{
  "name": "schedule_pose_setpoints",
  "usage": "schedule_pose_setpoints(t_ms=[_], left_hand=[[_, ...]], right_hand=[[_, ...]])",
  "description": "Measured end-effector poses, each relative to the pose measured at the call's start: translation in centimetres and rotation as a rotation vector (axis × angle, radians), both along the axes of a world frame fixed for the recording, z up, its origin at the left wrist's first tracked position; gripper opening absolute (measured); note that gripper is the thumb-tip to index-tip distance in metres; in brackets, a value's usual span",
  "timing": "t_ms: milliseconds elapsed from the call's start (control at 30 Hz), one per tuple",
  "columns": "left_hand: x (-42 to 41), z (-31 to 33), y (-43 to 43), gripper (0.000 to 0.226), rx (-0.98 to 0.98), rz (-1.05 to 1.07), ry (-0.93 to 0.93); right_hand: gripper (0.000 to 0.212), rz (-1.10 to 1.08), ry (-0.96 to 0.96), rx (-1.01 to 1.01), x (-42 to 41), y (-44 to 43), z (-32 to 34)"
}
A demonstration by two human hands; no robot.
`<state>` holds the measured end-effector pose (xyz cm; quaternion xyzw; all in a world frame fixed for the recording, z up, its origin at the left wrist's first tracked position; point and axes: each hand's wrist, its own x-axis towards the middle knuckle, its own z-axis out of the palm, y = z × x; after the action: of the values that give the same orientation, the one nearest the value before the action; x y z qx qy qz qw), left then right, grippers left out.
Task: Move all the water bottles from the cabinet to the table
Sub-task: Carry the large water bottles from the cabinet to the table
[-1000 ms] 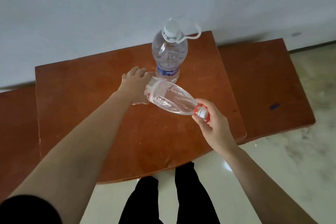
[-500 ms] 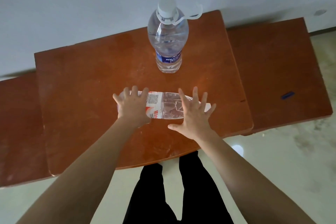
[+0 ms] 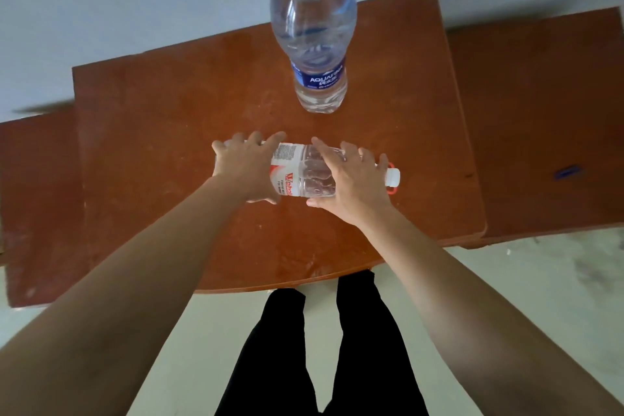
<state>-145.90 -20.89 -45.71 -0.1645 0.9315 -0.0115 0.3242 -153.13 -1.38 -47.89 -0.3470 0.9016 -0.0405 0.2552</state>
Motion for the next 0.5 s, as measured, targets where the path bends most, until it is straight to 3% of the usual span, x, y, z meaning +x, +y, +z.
schedule_pose_setpoints(t_ms=[233,500], left_hand=[[4.3,1.0,3.4,0.112,0.025,0.242,0.048],[13.9,1.2,10.4,0.088,0.05,0.467,0.112]], right_hand=[[0.102,0.192,0.064,-0.035,0.6,1.0,0.7],[0.094,0.404,0.011,-0.025,6.6,5.1,1.3]])
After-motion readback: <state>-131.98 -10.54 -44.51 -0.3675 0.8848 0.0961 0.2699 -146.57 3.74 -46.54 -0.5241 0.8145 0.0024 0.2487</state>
